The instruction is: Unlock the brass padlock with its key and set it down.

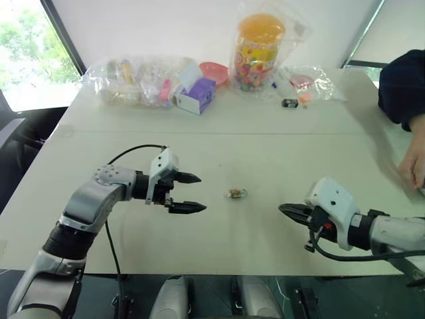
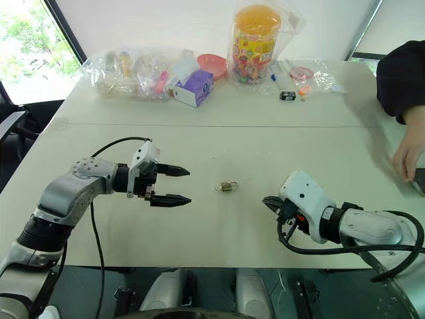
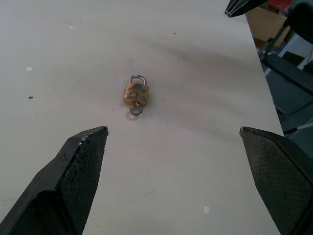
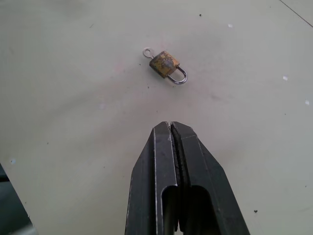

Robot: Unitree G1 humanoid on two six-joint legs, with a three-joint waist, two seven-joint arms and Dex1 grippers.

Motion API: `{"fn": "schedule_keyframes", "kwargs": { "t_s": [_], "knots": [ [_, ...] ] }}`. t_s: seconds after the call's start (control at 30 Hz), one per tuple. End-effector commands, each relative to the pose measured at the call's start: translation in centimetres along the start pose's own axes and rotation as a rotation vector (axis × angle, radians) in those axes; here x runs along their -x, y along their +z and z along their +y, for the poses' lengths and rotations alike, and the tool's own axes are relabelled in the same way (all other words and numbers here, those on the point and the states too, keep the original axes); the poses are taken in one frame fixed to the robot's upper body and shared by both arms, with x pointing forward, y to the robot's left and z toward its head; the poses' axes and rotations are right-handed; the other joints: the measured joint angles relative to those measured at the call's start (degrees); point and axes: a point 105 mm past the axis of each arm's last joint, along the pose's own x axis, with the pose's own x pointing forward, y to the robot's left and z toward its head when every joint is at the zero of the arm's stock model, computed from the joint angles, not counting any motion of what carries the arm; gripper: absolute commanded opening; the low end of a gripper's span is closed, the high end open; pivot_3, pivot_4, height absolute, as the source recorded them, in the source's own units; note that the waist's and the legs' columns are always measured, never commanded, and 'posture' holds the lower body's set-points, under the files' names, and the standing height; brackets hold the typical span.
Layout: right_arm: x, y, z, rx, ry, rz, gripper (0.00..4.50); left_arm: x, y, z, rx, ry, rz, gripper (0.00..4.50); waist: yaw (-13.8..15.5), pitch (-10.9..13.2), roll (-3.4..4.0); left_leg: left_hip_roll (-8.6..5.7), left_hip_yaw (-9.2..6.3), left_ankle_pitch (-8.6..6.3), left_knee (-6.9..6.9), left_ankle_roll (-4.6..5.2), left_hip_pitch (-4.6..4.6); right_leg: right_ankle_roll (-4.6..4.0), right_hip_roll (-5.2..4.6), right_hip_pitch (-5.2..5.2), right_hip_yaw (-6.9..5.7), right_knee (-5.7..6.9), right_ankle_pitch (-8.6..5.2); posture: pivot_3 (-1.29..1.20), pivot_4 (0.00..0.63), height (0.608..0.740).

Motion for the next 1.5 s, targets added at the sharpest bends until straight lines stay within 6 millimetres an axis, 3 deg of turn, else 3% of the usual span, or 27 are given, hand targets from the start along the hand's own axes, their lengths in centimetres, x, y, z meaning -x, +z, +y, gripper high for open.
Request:
{"fn": "schedule_keyframes", "kwargs": {
  "t_s": [0.03,0.2,0.7,0.87,1.03,1.13,1.37,1.5],
  "knots": [
    [0.1,0.4,-0.2,0.046,-0.005,-0.006,0.00,0.1,0.6,-0.2,-0.059,-0.007,-0.004,4.48,0.0,0.0,0.00,0.00,0.00,0.00,0.00,0.01,0.00,0.00,0.00,0.00,0.00,0.00,0.00,0.00,0.150,0.735],
    [-0.1,0.6,-0.7,0.055,-0.001,-0.009,0.00,0.1,1.3,-0.3,-0.042,-0.005,-0.034,4.48,-0.1,0.0,0.00,0.01,0.00,0.00,0.00,0.01,0.00,0.00,-0.03,0.00,0.01,-0.01,0.00,0.00,0.150,0.735],
    [-0.9,1.3,-1.8,0.114,0.007,-0.032,0.00,-0.5,0.9,-0.4,-0.061,0.002,-0.034,4.48,0.0,0.0,0.00,0.01,0.01,0.00,0.01,0.01,0.00,0.00,-0.07,0.00,0.02,-0.01,0.00,0.00,0.150,0.735],
    [-2.1,1.1,-2.6,0.110,-0.005,-0.071,0.00,-0.7,0.1,-0.7,-0.067,0.004,-0.014,4.48,-0.1,0.0,0.00,0.02,0.01,0.00,0.01,0.01,0.00,0.01,-0.06,0.00,0.01,-0.01,0.00,0.00,0.150,0.735],
    [-3.5,1.3,-3.6,0.123,0.027,-0.092,0.00,-0.7,0.6,-0.3,-0.065,0.018,-0.031,4.48,-0.1,0.0,0.00,0.03,0.01,0.00,0.03,0.01,0.01,0.01,-0.06,0.00,0.03,0.01,0.01,0.00,0.150,0.735],
    [-4.7,1.1,-3.5,0.147,0.087,-0.081,0.79,-0.9,0.2,-0.5,-0.064,0.011,-0.025,4.50,0.0,0.0,0.00,0.02,0.02,0.00,0.03,0.01,0.00,0.01,-0.08,-0.01,0.02,0.00,0.01,0.00,0.150,0.735],
    [-8.9,0.7,-3.3,0.210,0.288,-0.043,4.45,-0.9,0.3,-0.8,-0.074,0.031,-0.025,4.50,-0.2,0.0,0.00,0.04,0.05,0.00,0.02,0.01,0.02,0.01,-0.08,-0.03,0.03,0.02,0.01,0.00,0.150,0.735],
    [-10.7,0.2,-3.9,0.207,0.317,-0.030,4.45,-0.8,0.0,-1.1,-0.080,0.038,-0.015,4.50,-0.1,0.0,0.01,0.03,0.07,0.00,0.03,0.01,0.01,0.01,-0.12,-0.05,0.04,0.02,0.01,0.00,0.150,0.735]
  ]
}}
